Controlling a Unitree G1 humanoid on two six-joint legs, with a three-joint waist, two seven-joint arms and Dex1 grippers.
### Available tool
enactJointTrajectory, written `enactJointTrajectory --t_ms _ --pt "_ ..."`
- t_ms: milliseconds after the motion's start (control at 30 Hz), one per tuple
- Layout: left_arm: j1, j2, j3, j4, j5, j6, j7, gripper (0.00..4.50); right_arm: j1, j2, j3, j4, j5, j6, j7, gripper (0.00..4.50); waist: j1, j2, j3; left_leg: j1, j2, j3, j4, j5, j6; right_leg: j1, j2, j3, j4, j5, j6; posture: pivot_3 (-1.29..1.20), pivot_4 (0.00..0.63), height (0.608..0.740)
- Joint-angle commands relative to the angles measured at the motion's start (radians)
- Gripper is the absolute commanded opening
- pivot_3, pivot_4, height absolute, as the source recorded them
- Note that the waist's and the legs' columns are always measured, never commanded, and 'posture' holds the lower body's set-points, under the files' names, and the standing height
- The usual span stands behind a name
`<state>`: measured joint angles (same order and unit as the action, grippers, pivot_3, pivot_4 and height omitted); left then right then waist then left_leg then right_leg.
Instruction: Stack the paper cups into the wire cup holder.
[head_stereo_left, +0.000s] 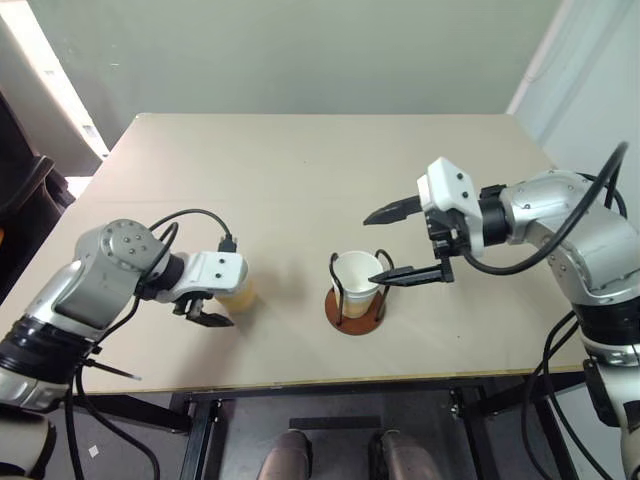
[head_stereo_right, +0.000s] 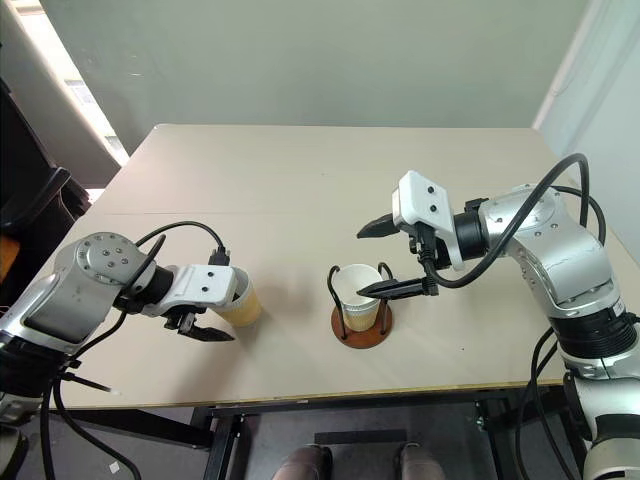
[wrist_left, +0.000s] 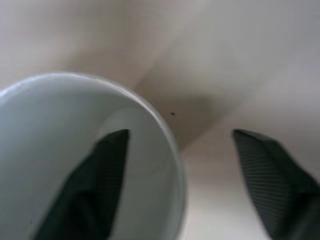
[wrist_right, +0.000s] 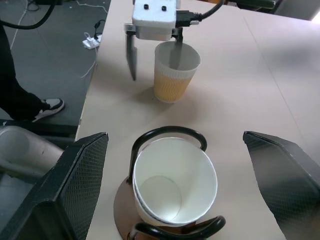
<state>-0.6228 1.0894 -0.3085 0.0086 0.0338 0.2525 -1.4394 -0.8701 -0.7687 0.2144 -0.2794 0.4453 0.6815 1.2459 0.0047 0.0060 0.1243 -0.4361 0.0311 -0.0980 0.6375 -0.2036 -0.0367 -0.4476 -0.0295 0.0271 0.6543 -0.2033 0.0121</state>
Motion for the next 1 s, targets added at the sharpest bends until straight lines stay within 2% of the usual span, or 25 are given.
enactJointTrajectory --t_ms 33,200,367,433,533,633,767,833,1000 --pt "-0.033 -0.003 0.016 0.014 0.018 -0.028 -0.006 1.84 0.002 -0.027 -0.040 -0.035 0.009 0.004 -0.009 4.50 0.000 0.000 0.000 0.000 0.000 0.000 0.000 0.000 0.000 0.000 0.000 0.000 0.000 0.000 0.000 0.00 0.150 0.740" --pt "-0.059 -0.001 0.038 0.030 -0.012 -0.043 -0.047 0.01 0.012 -0.045 -0.043 -0.043 0.017 0.005 -0.002 4.50 0.000 0.000 0.000 0.000 0.000 0.000 0.000 0.000 0.000 0.000 0.000 0.000 0.000 0.001 0.001 0.00 0.150 0.740" --pt "-0.110 0.004 0.089 0.020 -0.113 -0.037 -0.137 0.01 0.024 -0.078 -0.049 -0.047 0.022 0.006 0.020 4.50 0.002 0.000 0.000 0.000 0.000 0.000 0.001 0.000 0.000 0.000 0.001 0.000 0.000 0.001 0.002 0.00 0.150 0.740" --pt "-0.170 -0.014 0.107 0.014 -0.183 -0.016 -0.163 0.01 0.047 -0.126 -0.072 -0.052 0.040 0.013 0.053 4.50 0.006 0.000 0.000 -0.001 0.000 -0.001 0.002 0.000 0.000 0.000 0.001 0.000 0.000 0.001 0.002 0.00 0.150 0.740" --pt "-0.334 -0.075 0.099 -0.015 -0.362 0.045 -0.175 0.01 0.118 -0.232 -0.179 -0.059 0.101 0.051 0.093 4.50 0.023 -0.001 0.000 -0.004 0.000 -0.002 0.005 0.000 0.000 0.001 0.001 0.000 -0.001 0.002 0.003 0.00 0.150 0.740" --pt "-0.440 -0.131 0.063 0.006 -0.436 0.038 -0.175 0.01 0.174 -0.279 -0.281 -0.039 0.146 0.078 0.079 4.50 0.025 -0.001 0.000 -0.008 -0.001 -0.002 0.009 -0.001 0.002 0.001 0.001 0.000 -0.005 0.004 0.007 0.00 0.150 0.740" --pt "-0.570 -0.232 -0.025 0.084 -0.465 -0.022 -0.175 0.01 0.241 -0.298 -0.392 -0.051 0.208 0.100 0.057 4.50 0.020 0.000 -0.001 -0.006 0.000 0.002 0.011 -0.002 0.004 0.004 0.000 0.002 -0.009 0.008 0.013 0.00 0.150 0.740" --pt "-0.603 -0.258 -0.082 0.123 -0.466 -0.072 -0.175 0.01 0.244 -0.294 -0.396 -0.066 0.215 0.100 0.032 4.50 0.016 0.000 0.000 -0.005 0.000 0.004 0.011 -0.002 0.004 0.005 0.001 0.003 -0.009 0.013 0.022 0.00 0.150 0.740" --pt "-0.702 -0.326 -0.246 0.261 -0.442 -0.240 -0.175 0.01 0.273 -0.305 -0.422 -0.119 0.242 0.122 -0.021 4.50 0.015 0.000 0.000 -0.004 0.001 0.004 0.012 -0.001 0.006 0.006 0.002 0.004 -0.010 0.014 0.025 0.00 0.150 0.740"
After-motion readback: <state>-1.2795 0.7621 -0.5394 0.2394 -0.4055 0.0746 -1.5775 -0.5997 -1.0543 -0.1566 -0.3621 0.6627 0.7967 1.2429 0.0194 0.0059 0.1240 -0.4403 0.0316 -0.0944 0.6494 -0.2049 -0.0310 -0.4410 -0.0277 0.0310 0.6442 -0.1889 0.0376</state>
